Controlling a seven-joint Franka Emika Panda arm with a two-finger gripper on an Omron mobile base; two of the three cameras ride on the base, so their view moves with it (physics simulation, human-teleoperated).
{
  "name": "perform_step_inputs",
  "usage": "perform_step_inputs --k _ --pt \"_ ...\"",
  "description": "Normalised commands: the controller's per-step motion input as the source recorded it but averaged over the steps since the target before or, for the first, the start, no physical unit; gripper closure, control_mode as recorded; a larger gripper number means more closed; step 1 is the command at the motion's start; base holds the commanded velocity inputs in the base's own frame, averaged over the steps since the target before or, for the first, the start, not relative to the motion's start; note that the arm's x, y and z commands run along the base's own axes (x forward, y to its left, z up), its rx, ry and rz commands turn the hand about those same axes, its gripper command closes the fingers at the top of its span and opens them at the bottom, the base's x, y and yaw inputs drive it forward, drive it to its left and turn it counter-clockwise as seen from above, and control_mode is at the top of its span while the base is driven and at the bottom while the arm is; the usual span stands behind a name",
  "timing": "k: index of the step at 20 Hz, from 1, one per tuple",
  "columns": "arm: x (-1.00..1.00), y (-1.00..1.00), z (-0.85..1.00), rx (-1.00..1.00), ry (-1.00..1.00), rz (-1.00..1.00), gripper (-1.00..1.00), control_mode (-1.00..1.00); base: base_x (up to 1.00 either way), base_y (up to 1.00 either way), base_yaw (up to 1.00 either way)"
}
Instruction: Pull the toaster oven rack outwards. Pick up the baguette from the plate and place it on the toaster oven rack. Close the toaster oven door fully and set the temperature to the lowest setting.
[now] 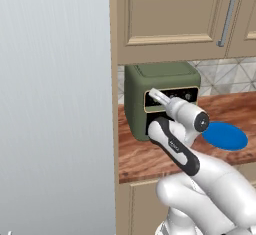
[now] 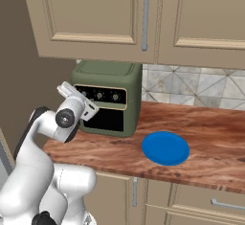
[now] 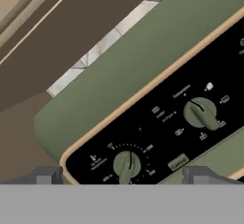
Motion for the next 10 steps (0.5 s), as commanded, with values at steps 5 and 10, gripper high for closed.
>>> perform_step_inputs --k 5,10 --pt "0.03 0.0 -0.03 0.0 -0.06 0.0 -1.0 -1.0 0.0 0.0 0.0" --pt "0.05 0.0 -0.15 0.0 -0.06 0.0 -1.0 -1.0 0.0 0.0 0.0"
